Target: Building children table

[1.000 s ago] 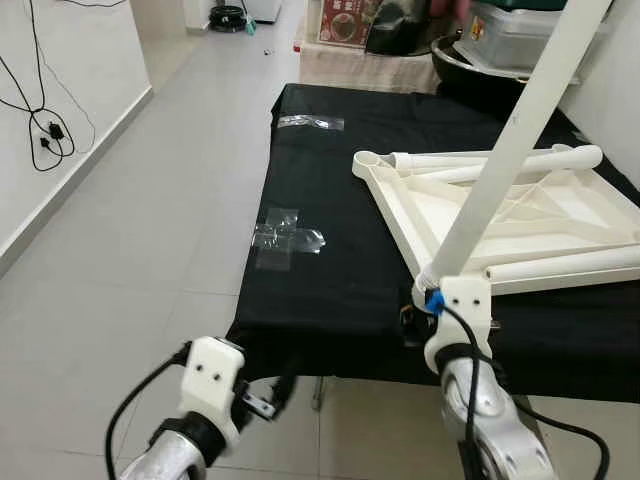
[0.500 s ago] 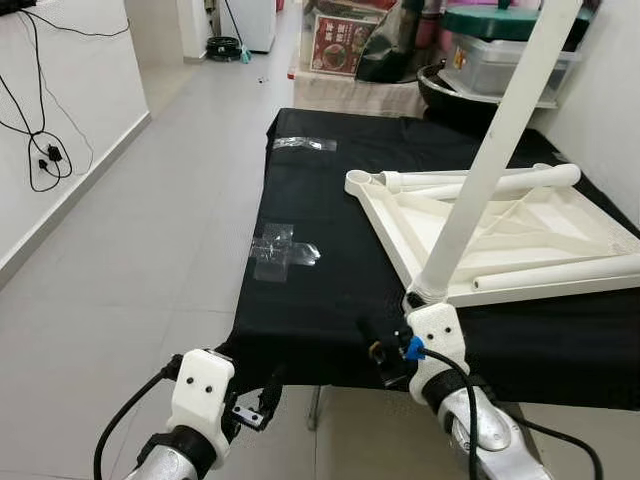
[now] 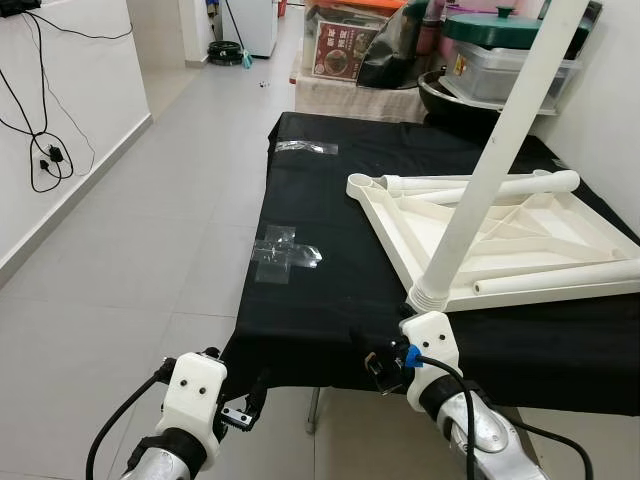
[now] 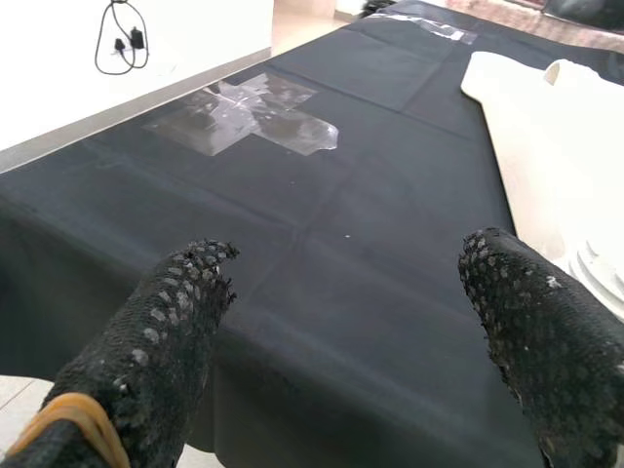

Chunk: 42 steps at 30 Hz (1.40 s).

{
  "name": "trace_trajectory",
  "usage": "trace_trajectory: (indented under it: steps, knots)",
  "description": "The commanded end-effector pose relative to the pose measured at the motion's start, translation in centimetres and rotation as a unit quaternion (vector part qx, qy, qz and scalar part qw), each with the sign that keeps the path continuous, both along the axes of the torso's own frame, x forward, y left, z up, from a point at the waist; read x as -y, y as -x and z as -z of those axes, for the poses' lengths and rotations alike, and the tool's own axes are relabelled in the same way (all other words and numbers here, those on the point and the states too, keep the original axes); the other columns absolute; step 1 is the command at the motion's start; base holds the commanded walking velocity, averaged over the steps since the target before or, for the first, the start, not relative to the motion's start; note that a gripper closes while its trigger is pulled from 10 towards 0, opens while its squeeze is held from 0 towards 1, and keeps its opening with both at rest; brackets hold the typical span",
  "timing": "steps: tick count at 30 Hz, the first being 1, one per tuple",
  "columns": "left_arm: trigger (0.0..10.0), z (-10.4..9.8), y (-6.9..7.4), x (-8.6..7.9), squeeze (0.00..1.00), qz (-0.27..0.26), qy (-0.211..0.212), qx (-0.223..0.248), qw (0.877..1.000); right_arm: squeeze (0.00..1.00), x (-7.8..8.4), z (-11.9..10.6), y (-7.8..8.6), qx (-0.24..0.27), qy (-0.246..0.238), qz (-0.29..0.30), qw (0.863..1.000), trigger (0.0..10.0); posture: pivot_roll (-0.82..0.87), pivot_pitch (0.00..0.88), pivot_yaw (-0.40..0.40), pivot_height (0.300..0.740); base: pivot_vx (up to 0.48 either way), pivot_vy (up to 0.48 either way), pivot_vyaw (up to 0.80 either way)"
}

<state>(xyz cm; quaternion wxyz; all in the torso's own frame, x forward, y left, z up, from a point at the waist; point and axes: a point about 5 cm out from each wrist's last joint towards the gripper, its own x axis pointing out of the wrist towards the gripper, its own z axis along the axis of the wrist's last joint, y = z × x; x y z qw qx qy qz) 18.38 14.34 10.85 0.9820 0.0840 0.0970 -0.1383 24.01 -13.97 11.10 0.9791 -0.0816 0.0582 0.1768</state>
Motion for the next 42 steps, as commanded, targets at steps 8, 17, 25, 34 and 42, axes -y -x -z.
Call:
trace_trajectory:
  steps: [8, 17, 25, 34, 42]
  knots:
    - [10.0, 0.5, -0.1, 0.5, 0.00, 0.005, -0.005, 0.000, 1.000, 0.00, 0.6, 0.5, -0.5, -0.001, 0.002, 0.001, 1.000, 10.0, 0.08, 0.026, -0.107, 0.740, 0.000, 0.000, 0.00]
    - [10.0, 0.8, -0.5, 0.7, 0.00, 0.004, -0.002, 0.000, 1.000, 0.00, 0.7, 0.7, -0.8, -0.004, 0.003, 0.002, 1.000, 10.0, 0.08, 0.014, -0.109, 0.740, 0.000, -0.376, 0.00]
    - [10.0, 1.0, -0.7, 0.7, 0.00, 0.000, 0.011, -0.002, 1.000, 0.00, 0.9, 0.8, -1.1, -0.013, -0.021, -0.004, 1.000, 10.0, 0.08, 0.018, -0.107, 0.740, 0.030, -0.422, 0.00]
    - [10.0, 1.0, -0.8, 0.4, 0.00, -0.020, 0.027, -0.005, 0.999, 0.00, 4.1, 0.1, -3.7, -0.037, -0.088, 0.001, 0.995, 10.0, 0.09, 0.036, -0.120, 0.740, 0.054, -0.092, 0.00]
    - [10.0, 0.7, -0.5, 0.3, 0.00, -0.025, 0.035, -0.003, 0.999, 0.00, 5.6, -4.1, -8.1, -0.008, -0.153, -0.029, 0.988, 10.0, 0.10, 0.058, -0.117, 0.740, 0.000, 0.000, 0.00]
